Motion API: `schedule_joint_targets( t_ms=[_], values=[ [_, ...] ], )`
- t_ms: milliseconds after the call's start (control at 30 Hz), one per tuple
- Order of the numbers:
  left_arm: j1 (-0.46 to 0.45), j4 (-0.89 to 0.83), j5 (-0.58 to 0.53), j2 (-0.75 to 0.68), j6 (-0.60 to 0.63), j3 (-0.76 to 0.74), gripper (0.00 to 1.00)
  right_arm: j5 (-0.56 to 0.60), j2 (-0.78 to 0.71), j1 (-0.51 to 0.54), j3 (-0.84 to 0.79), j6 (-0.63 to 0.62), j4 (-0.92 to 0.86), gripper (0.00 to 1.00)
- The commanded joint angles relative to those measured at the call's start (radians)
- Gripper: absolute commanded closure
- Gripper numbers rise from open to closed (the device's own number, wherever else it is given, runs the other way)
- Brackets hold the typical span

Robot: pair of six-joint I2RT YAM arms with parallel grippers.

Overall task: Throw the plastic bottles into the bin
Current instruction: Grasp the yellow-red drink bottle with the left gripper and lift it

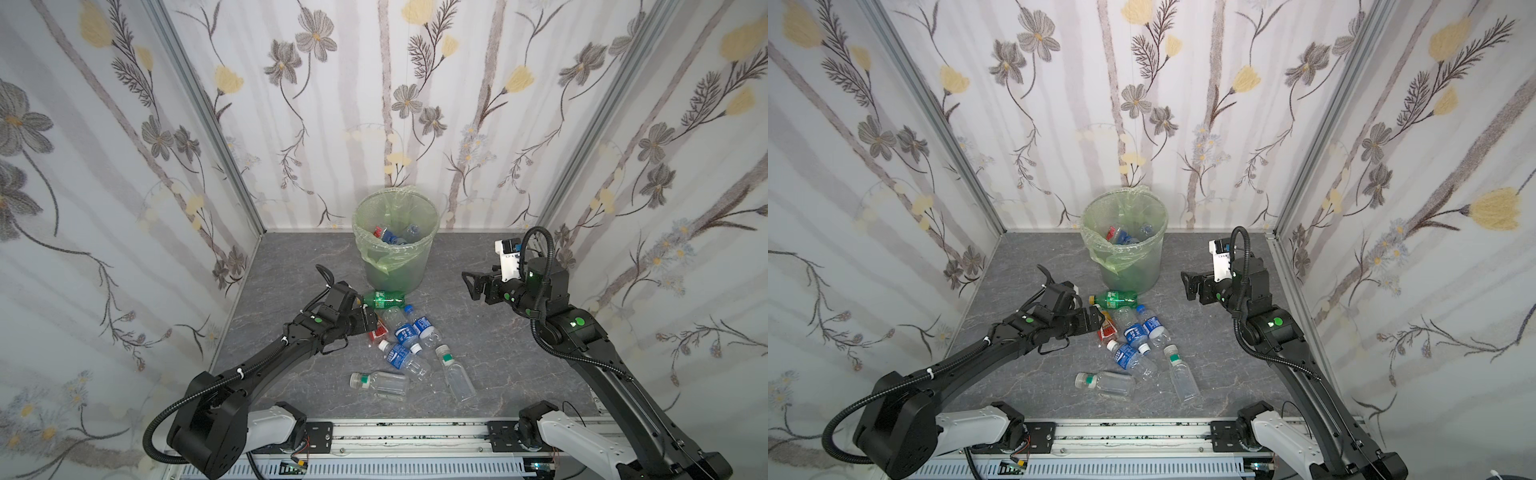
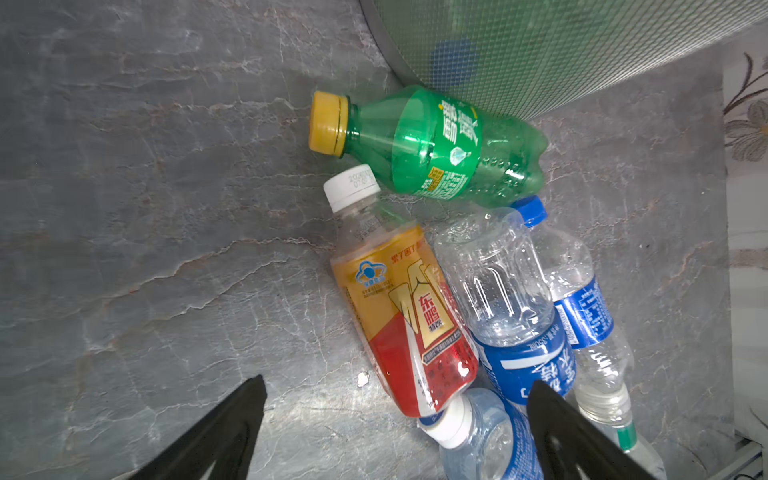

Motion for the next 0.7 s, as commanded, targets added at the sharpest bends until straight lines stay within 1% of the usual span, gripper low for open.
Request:
schedule_joint_targets(
  t_ms=[0,167,333,400,433,600,667],
  values=[
    [-0.016,0.113,-0.032,0.053,-0.058,-0.008,0.03,-0.003,-0.010,-0.001,-0.010,-0.012,0.041,0.00],
    [-0.022,0.175,-0.021,0.156,-0.083,0.001,0.11,-0.005,-0.022,-0.005,-0.021,-0.011,0.044,0.00],
    [-0.024,0.199,-0.024,0.257,-0.079,0.029,0.15,-0.008,-0.029,-0.005,-0.024,-0.008,0.044,0.00],
    [-0.025,0.203,-0.024,0.287,-0.076,0.037,0.18,-0.006,-0.033,-0.006,-0.025,-0.008,0.044,0.00],
    [-0.026,0.203,-0.025,0.294,-0.076,0.040,0.20,-0.005,-0.034,-0.006,-0.027,-0.007,0.044,0.00],
    [-0.026,0.203,-0.063,0.310,-0.077,0.020,0.39,0.000,-0.047,-0.008,-0.035,-0.007,0.044,0.00],
    [-0.026,0.203,-0.071,0.303,-0.082,0.002,0.42,-0.001,-0.046,-0.009,-0.036,-0.007,0.044,0.00]
  ],
)
